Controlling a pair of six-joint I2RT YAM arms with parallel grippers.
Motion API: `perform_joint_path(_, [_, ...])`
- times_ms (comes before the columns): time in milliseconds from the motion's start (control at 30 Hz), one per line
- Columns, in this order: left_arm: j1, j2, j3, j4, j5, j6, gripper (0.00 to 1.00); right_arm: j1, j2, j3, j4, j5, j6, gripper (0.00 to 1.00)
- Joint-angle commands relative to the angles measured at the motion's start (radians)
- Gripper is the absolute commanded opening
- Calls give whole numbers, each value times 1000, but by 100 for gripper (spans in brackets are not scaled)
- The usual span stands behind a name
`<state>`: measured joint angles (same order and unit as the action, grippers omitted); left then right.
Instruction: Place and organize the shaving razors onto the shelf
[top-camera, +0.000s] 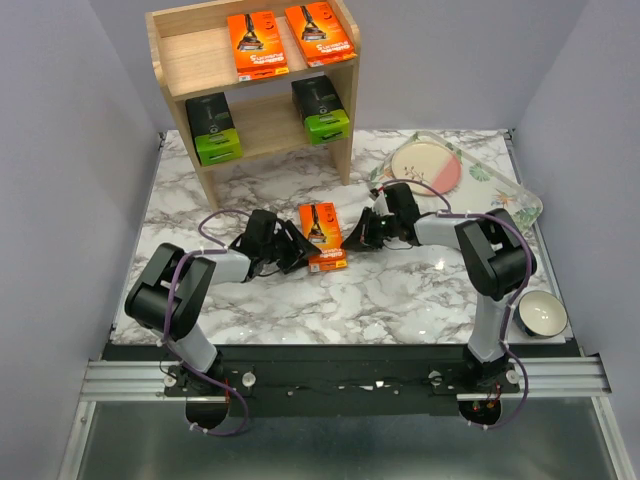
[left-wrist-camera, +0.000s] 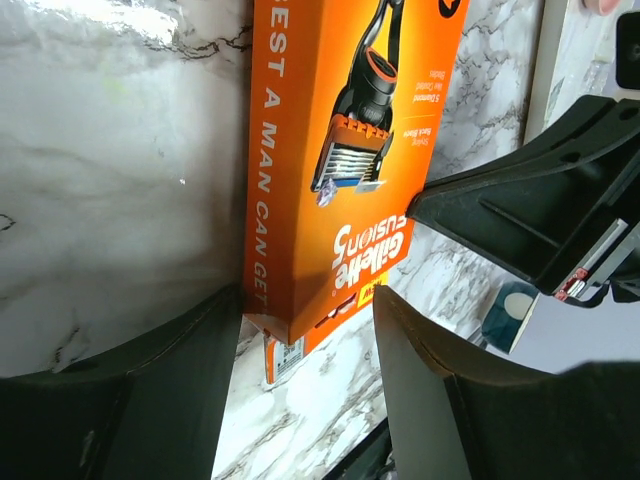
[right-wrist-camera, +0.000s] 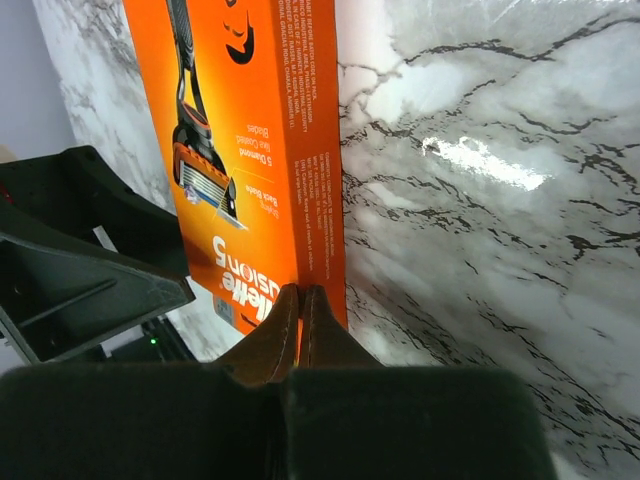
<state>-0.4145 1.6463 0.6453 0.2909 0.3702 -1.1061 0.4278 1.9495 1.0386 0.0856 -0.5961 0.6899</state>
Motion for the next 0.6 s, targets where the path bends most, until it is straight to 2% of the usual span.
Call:
perform_joint_path(0, [-4,29,-45,-27,-47,34,65,14,95,-45,-112,-7,26,1])
perform_joint_path(100, [-4,88,-30,46,-21,12,63,17,97,-41,-109,-8,22,1])
perform_joint_path(200, [-3,153,-12,152,13,-6,58,17,91,-40,-101,-8,14,1])
perform_joint_path(400, [5,181,-29,304,104,-51,37,17,77,-41,-107,10,-4,2])
perform_joint_path(433, [16,170,-35,301,110,-52,31,17,71,-40,-112,15,-6,5])
perform_joint_path(567, [68,77,-64,257,180,-12,25,11,-12,-19,-145,48,-33,22])
